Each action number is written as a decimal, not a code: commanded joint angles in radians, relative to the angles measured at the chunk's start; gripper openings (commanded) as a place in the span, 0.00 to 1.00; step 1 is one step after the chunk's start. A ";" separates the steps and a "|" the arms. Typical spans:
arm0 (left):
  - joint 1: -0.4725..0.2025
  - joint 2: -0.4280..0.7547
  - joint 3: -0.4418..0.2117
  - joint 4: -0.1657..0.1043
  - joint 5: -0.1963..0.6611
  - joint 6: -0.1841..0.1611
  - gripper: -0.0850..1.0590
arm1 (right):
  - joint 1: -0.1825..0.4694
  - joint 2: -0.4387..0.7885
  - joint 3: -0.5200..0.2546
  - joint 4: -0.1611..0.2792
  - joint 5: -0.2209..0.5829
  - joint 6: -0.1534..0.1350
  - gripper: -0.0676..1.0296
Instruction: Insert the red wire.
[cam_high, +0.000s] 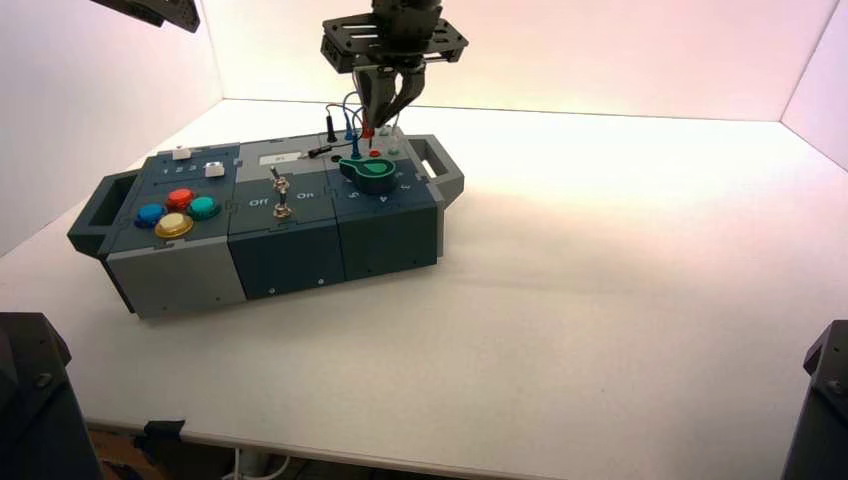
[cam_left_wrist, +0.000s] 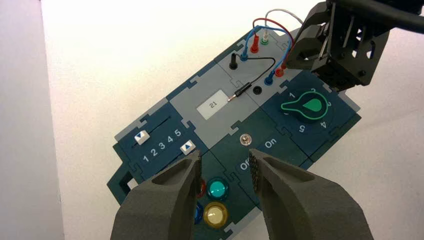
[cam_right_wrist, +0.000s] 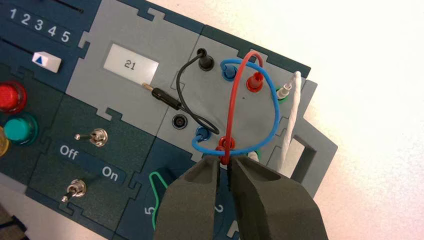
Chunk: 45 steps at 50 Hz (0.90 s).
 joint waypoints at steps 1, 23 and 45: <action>-0.003 -0.005 -0.014 -0.002 -0.005 -0.002 0.53 | -0.002 -0.017 -0.034 -0.005 0.003 -0.002 0.04; -0.005 -0.005 -0.015 -0.002 -0.005 0.000 0.53 | -0.012 -0.008 -0.038 -0.009 0.008 0.000 0.04; -0.003 -0.005 -0.015 -0.002 -0.005 0.000 0.53 | -0.012 -0.002 -0.041 -0.008 0.009 0.000 0.04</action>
